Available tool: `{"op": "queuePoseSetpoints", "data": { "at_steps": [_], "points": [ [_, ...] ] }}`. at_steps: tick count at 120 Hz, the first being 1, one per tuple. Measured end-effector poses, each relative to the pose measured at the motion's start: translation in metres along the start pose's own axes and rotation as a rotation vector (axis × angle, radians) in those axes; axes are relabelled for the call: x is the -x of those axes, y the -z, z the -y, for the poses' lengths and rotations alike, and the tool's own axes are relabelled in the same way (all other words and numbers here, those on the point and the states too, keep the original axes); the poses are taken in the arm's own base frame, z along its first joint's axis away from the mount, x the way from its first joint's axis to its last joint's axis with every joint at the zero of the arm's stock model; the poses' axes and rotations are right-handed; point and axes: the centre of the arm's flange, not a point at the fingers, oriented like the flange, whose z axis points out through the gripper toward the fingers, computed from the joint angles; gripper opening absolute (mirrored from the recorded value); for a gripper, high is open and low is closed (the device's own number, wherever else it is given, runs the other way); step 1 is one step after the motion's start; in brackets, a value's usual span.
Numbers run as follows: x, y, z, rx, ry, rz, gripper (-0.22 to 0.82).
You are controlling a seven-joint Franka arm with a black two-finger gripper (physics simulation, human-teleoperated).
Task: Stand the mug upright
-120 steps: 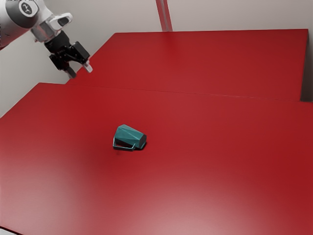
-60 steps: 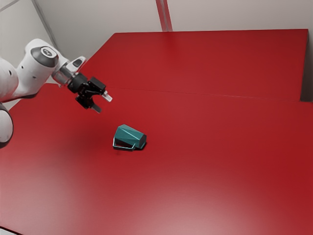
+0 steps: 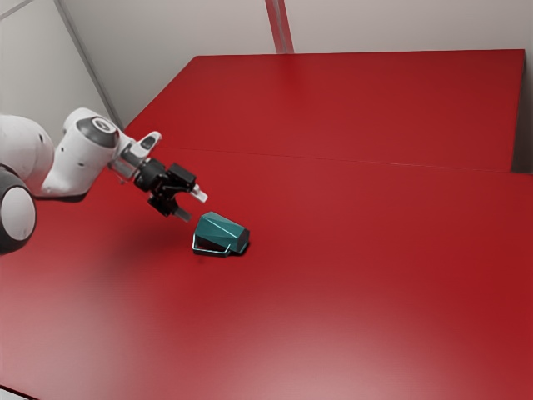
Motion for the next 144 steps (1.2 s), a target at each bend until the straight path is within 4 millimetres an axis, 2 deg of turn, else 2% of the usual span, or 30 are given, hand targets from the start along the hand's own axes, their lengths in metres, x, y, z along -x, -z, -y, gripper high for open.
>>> {"op": "queuePoseSetpoints", "data": {
  "at_steps": [30, 52, 57, 75, 89, 120, 132, 144],
  "points": [
    [0.006, -0.024, 0.01, 0.054, 0.018, -0.001, 0.6],
    [0.004, -0.037, 0.0, 0.085, -0.003, 0.002, 0.6],
    [0.005, -0.038, 0.0, 0.089, -0.003, 0.003, 0.54],
    [0.006, -0.037, 0.003, 0.094, -0.005, -0.003, 0.15],
    [0.006, -0.035, 0.004, 0.095, -0.008, -0.007, -0.01],
    [0.007, -0.022, -0.004, 0.097, -0.028, -0.028, -0.14],
    [0.012, -0.009, -0.017, 0.096, -0.05, -0.04, -0.16],
    [0.018, 0.008, -0.046, 0.056, -0.105, -0.037, -0.17]
  ]
}}
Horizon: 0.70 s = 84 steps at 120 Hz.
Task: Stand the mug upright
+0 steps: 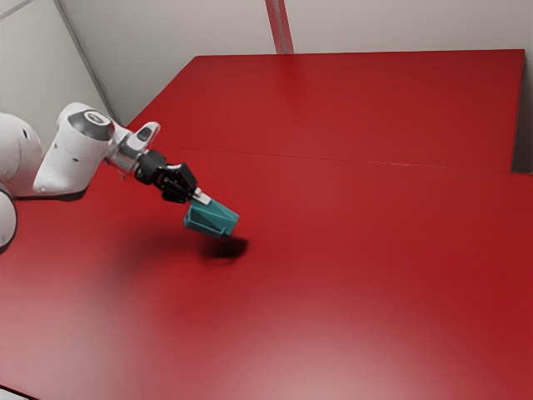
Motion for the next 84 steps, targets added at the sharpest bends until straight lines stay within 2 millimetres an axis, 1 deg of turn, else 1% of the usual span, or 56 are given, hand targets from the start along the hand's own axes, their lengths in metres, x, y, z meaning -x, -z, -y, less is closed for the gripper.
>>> {"op": "queuePoseSetpoints", "data": {
  "at_steps": [7, 15, 20, 27, 35, 42, 52, 56, 66, 84],
  "points": [
    [0.002, 0.01, -0.019, -0.057, -0.039, 0.019, -0.17],
    [0.006, 0.023, -0.033, -0.141, -0.071, 0.049, -0.17],
    [0.008, 0.027, -0.037, -0.198, -0.086, 0.072, -0.18],
    [0.009, 0.027, -0.046, -0.283, -0.112, 0.107, -0.18],
    [0.009, 0.028, -0.063, -0.392, -0.154, 0.143, -0.18],
    [0.008, 0.023, -0.078, -0.477, -0.194, 0.169, -0.18],
    [0.005, 0.015, -0.095, -0.579, -0.237, 0.193, -0.18],
    [0.005, 0.01, -0.097, -0.611, -0.245, 0.202, -0.18],
    [0.008, -0.003, -0.094, -0.668, -0.247, 0.21, -0.18],
    [0.006, -0.015, -0.089, -0.748, -0.246, 0.195, -0.18]
  ]
}}
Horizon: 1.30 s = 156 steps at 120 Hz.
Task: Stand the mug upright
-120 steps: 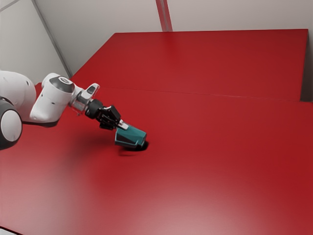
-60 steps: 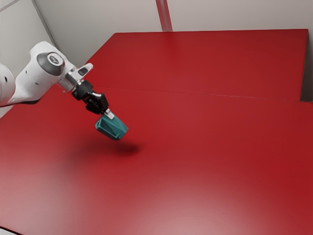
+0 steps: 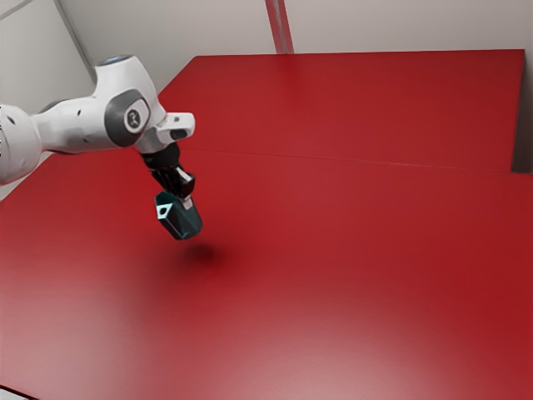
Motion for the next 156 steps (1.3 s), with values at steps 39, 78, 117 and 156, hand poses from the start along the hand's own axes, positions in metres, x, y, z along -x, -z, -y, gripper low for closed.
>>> {"op": "queuePoseSetpoints", "data": {
  "at_steps": [39, 78, 117, 156],
  "points": [
    [-0.012, -0.039, 0.0, -0.048, 0.058, 0.03, -0.18],
    [-0.016, -0.065, 0.002, -0.041, 0.116, 0.061, -0.17],
    [-0.017, -0.055, -0.007, -0.031, 0.144, 0.043, 0.4],
    [-0.015, 0.042, -0.019, -0.058, 0.139, -0.033, 0.56]
  ]
}}
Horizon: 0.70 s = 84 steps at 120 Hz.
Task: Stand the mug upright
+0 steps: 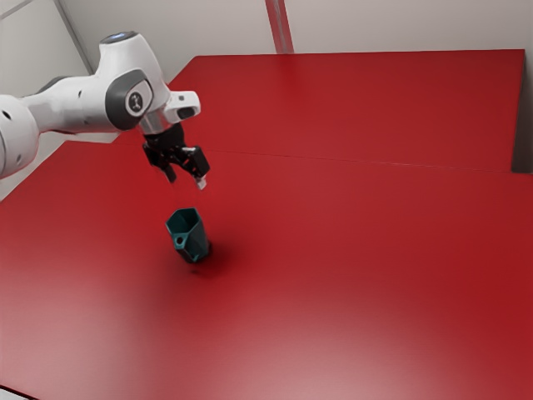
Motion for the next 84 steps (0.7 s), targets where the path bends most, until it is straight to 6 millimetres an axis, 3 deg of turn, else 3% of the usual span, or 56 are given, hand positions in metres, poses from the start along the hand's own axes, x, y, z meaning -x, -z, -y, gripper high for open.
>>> {"op": "queuePoseSetpoints", "data": {
  "at_steps": [21, 35, 53, 84],
  "points": [
    [-0.001, 0.067, -0.005, -0.015, -0.011, -0.039, 0.59],
    [0.003, 0.101, -0.013, -0.017, -0.022, -0.042, 0.59],
    [0.009, 0.113, -0.021, -0.012, -0.034, -0.013, 0.6],
    [0.013, 0.113, -0.023, -0.003, -0.036, 0.02, 0.6]
  ]
}}
